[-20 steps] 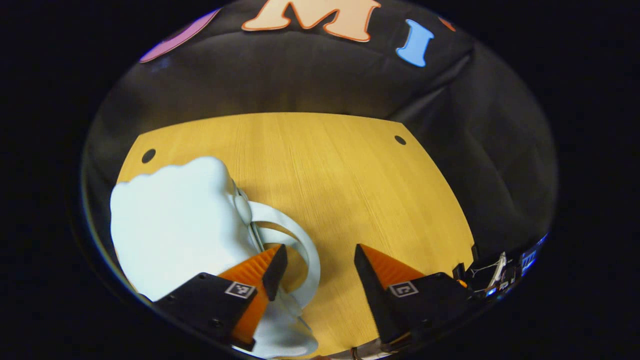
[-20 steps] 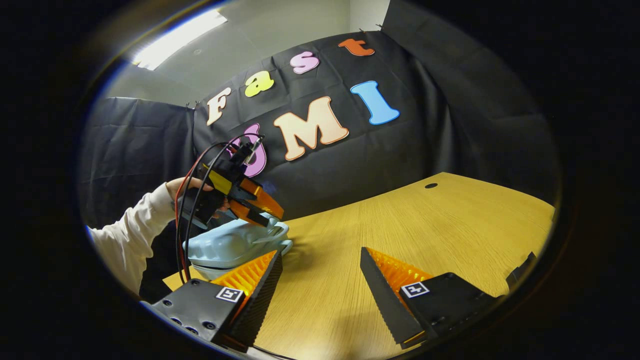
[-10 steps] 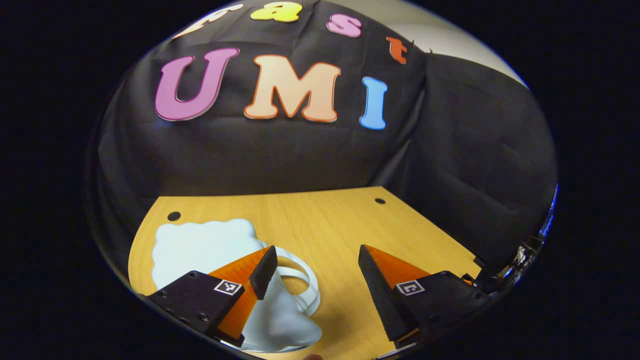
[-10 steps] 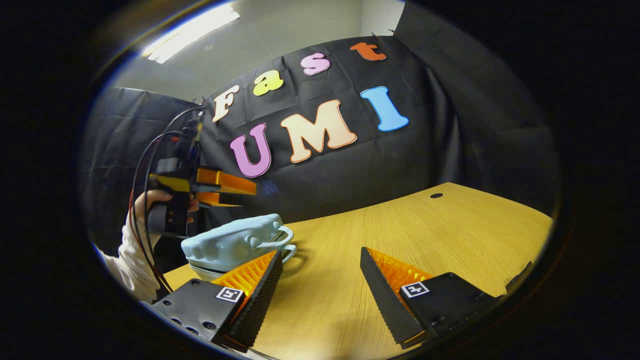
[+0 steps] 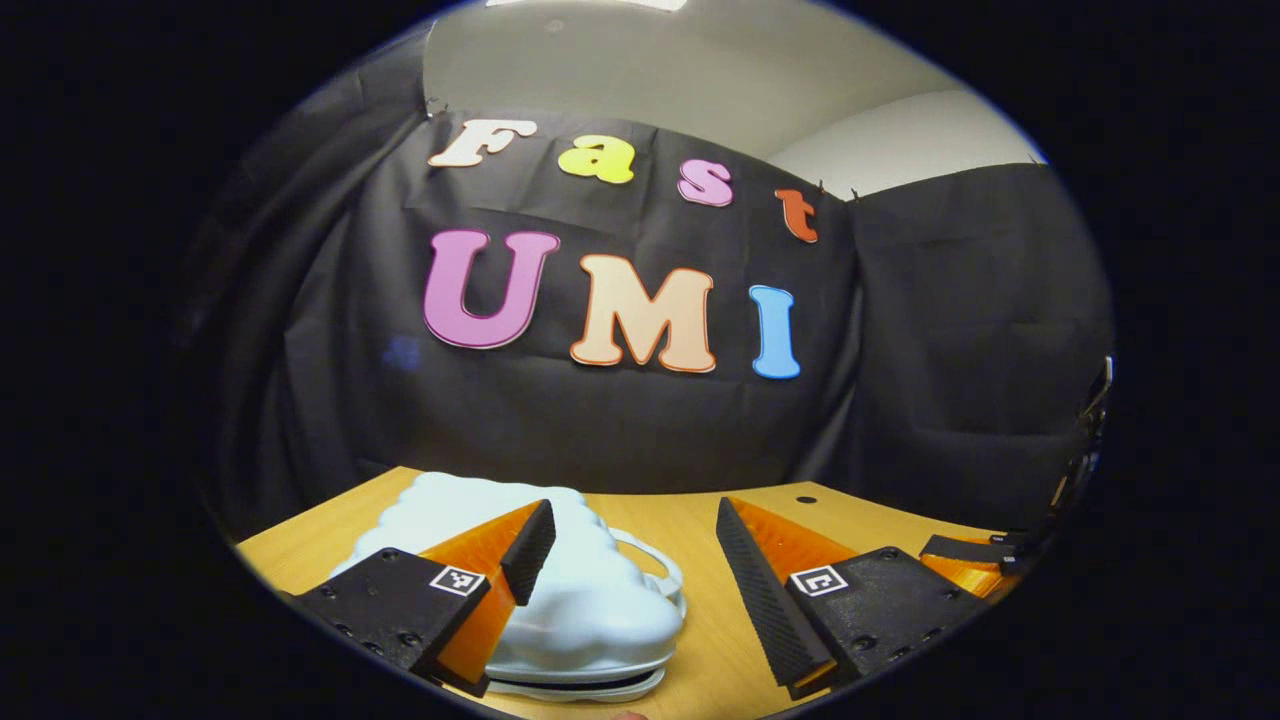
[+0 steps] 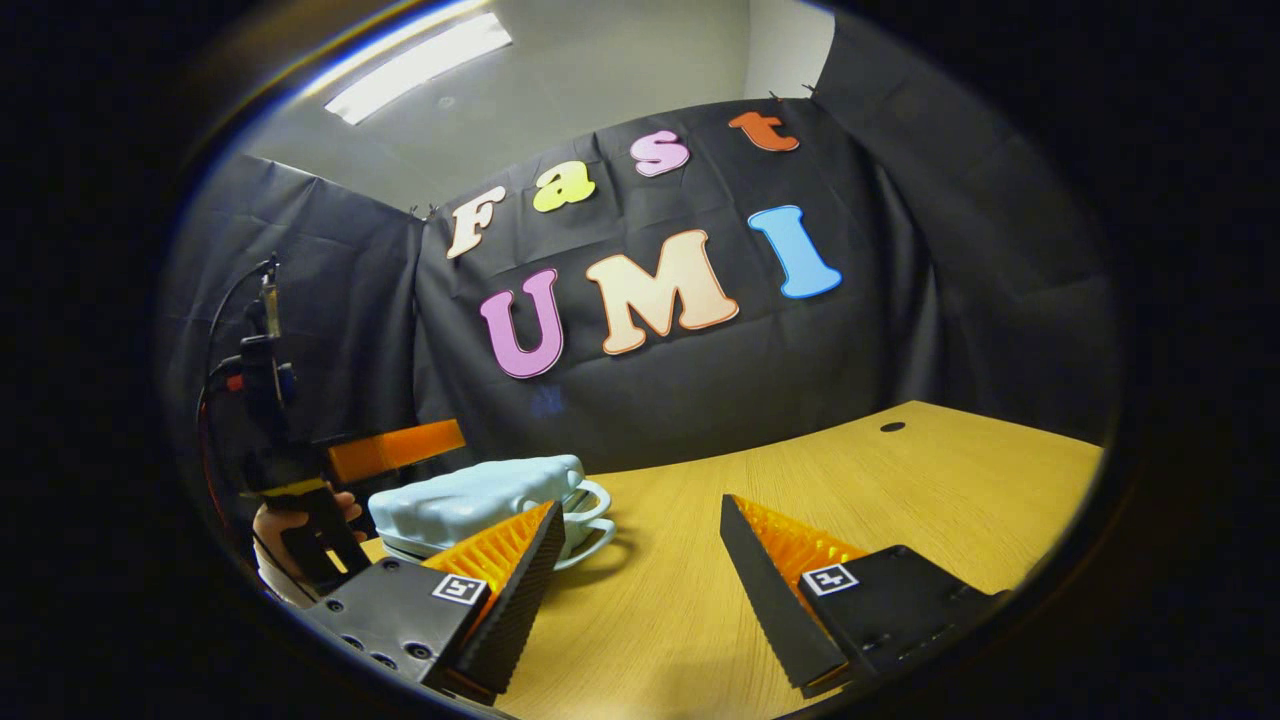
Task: First open the suitcase, pack the skin care products into it, and then close the suitcase.
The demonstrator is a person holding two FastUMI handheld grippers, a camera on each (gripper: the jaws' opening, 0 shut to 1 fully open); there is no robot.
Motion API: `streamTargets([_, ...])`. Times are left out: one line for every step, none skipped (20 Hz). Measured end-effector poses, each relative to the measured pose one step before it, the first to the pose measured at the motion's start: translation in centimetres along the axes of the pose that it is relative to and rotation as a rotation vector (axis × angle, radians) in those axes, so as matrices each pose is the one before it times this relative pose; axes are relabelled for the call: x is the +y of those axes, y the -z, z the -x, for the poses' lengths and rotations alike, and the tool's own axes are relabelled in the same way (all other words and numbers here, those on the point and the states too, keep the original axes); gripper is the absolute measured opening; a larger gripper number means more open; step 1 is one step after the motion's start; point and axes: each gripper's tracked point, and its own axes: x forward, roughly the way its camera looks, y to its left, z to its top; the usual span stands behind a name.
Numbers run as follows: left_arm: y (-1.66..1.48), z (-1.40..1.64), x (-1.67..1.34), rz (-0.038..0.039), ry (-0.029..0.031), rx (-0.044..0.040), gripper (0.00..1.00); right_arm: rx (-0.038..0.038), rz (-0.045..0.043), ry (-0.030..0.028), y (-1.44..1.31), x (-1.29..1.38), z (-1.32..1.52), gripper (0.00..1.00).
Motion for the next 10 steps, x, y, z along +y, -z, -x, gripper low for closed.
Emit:
streamTargets([0.360, 0.423, 0.253, 0.00138, -0.01674, -0.01391, 0.95, -0.00564, 0.00406, -0.00404, -0.007, 0.272, -0.017, 0.98])
streamTargets([0.065, 0.170, 0.205, -0.00656, -0.01519, -0.02271, 0.94, -0.00558, 0.00051, -0.00615, -0.073, 0.283, -0.060, 0.95])
streamTargets([0.165, 0.429, 0.214, -0.01157, -0.01556, -0.01772, 0.95, -0.00399, -0.00061, -0.00892, -0.017, 0.319, 0.022, 0.95])
streamTargets([-0.029, 0.133, 0.129, -0.01939, -0.01013, -0.02123, 0.95, -0.00399, -0.00087, -0.00849, 0.032, 0.360, -0.038, 0.98])
streamTargets([0.082, 0.174, 0.236, -0.01931, -0.00959, -0.00600, 0.95, -0.00395, -0.00104, -0.00471, -0.024, 0.184, -0.072, 0.98])
streamTargets([0.113, -0.036, 0.186, -0.01144, -0.00640, -0.00099, 0.95, 0.00008, -0.00123, -0.00253, 0.058, 0.137, -0.102, 0.98])
streamTargets([0.184, -0.181, 0.241, -0.00700, -0.00683, 0.00259, 0.95, 0.00545, -0.00019, -0.00038, 0.195, 0.036, -0.107, 0.98])
streamTargets([0.017, -0.177, 0.297, 0.00190, -0.00899, -0.00256, 0.95, 0.00529, 0.00064, 0.00342, 0.241, -0.102, -0.143, 0.98])
streamTargets([0.084, 0.004, 0.295, 0.01111, -0.01113, -0.00172, 0.95, 0.00614, 0.00047, 0.00229, 0.152, -0.099, -0.052, 0.98])
streamTargets([-0.236, -0.202, 0.225, 0.01297, -0.00744, -0.00739, 0.94, 0.00347, 0.00039, 0.00154, 0.103, 0.031, -0.052, 0.95])
